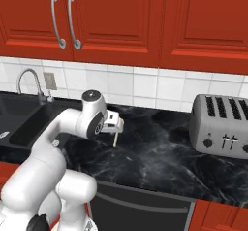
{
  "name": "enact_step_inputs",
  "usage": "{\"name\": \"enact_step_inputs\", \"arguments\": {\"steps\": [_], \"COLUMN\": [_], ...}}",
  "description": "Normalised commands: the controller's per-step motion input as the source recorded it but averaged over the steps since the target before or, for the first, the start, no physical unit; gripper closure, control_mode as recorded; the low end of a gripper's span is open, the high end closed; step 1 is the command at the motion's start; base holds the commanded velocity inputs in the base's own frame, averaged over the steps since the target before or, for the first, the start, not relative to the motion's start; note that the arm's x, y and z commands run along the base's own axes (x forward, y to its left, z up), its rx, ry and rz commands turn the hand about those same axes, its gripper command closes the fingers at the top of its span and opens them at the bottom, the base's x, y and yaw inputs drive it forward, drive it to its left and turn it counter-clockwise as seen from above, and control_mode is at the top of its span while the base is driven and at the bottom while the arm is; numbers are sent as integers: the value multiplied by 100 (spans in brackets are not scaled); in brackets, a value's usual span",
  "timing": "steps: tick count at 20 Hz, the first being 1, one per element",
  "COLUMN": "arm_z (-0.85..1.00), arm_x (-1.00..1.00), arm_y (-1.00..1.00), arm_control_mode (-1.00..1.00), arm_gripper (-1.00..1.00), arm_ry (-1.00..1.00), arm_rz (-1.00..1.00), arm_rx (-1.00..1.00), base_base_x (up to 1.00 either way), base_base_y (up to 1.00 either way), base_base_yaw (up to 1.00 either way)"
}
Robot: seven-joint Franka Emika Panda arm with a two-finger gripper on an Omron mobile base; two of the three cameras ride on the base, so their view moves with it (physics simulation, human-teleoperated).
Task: Grab the spray bottle from the cabinet, then place it next to the cutting board for sanitizing. Then grab the dish brush from the countertop next to the sink and place it next to the cutting board.
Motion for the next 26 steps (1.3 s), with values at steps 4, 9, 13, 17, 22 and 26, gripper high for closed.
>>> {"name": "enact_step_inputs", "arguments": {"steps": [4,9,13,17,22,26], "arm_z": [-10,-14,-18,-18,-20,-14], "arm_x": [30,36,38,38,36,36], "arm_y": [0,0,0,0,-3,-3], "arm_control_mode": [-100,-100,-100,-100,-100,-100], "arm_gripper": [-100,-100,-100,-100,-100,-100], "arm_ry": [0,0,0,0,0,0], "arm_rz": [0,0,0,0,0,0], "arm_rx": [0,0,0,0,0,0], "base_base_x": [0,0,0,0,0,0], "base_base_y": [0,0,0,0,0,0], "base_base_yaw": [0,0,0,0,0,0]}}
